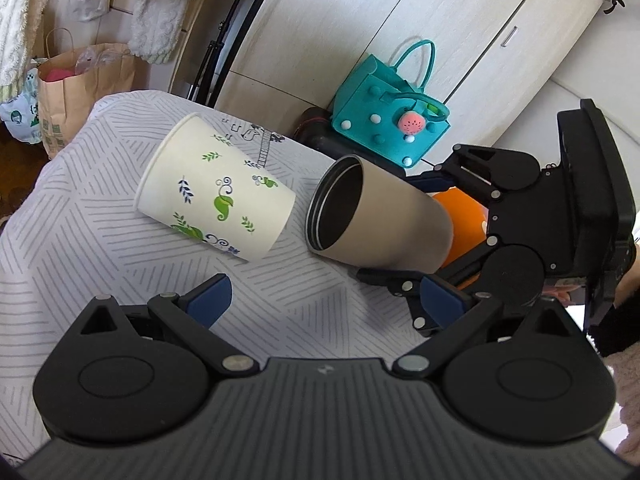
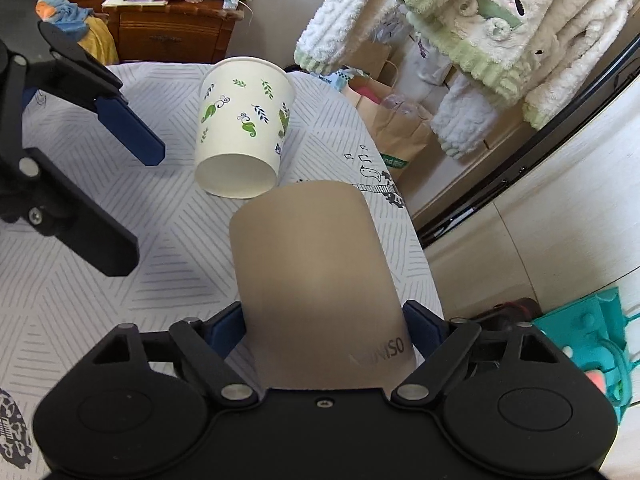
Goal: Flip cup upright
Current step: 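Lift the tan tumbler with the right gripper and rotate it upright, then lower the upright tan tumbler onto the table with the right gripper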
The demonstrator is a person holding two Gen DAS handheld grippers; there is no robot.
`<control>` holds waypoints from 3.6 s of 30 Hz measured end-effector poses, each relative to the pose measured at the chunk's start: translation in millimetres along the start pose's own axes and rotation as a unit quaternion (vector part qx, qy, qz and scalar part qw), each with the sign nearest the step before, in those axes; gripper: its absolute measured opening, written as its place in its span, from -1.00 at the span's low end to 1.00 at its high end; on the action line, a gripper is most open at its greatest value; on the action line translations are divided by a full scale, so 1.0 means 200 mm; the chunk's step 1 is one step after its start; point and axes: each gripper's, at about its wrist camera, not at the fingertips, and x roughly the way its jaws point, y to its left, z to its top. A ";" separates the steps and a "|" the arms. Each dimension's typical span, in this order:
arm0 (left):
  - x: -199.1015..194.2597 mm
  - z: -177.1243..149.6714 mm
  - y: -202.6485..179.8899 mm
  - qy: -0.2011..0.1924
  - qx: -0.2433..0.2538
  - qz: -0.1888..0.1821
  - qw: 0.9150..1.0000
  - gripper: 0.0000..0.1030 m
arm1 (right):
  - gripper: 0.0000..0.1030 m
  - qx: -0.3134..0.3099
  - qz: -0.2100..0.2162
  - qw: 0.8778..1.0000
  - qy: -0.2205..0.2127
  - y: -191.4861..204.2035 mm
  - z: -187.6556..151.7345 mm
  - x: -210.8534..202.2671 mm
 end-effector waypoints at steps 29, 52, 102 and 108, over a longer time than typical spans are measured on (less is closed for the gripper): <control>-0.21 -0.22 -0.06 0.002 0.003 -0.089 0.996 0.94 | 0.66 0.228 -0.025 0.970 0.077 0.25 -0.12 -0.30; -0.32 -0.38 -0.16 0.060 0.011 -0.113 0.992 0.94 | 0.63 0.327 -0.045 0.943 0.044 0.54 -0.28 -0.44; 0.16 -0.41 -0.30 0.117 -0.138 -0.154 0.971 0.64 | 0.60 0.260 0.041 0.965 0.008 0.36 -0.44 -0.47; 0.16 -0.40 -0.30 0.111 -0.122 -0.163 0.973 0.64 | 0.61 0.264 0.042 0.964 -0.007 0.36 -0.46 -0.48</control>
